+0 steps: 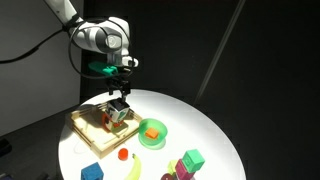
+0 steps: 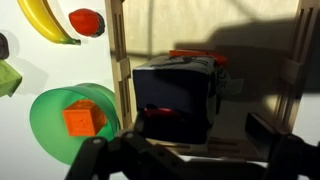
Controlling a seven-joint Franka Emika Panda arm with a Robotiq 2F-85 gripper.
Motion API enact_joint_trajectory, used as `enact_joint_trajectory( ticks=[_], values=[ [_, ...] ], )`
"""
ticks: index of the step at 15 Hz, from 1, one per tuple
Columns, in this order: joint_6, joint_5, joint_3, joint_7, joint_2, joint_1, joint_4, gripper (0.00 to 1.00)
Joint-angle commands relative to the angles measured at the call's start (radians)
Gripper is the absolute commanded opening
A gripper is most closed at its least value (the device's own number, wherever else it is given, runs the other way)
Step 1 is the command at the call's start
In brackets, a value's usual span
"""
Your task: Move the orange and white blocks onto the tray
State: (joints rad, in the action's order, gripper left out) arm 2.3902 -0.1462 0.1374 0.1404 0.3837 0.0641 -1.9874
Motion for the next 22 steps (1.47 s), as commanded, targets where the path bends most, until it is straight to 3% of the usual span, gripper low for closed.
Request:
enact_joint_trajectory(
  ticks=[1, 7, 13, 22],
  values=[
    [-0.043, 0.031, -0.003, 0.028, -0.044, 0.000, -0.016, 1.00],
    [-0.100, 0.074, 0.016, 0.158, -0.102, -0.001, -0.056, 1.00],
    [-0.078, 0.032, 0.054, 0.274, -0.197, -0.001, -0.165, 1.00],
    [-0.073, 0.044, 0.039, 0.073, -0.425, 0.036, -0.373, 1.00]
  ],
)
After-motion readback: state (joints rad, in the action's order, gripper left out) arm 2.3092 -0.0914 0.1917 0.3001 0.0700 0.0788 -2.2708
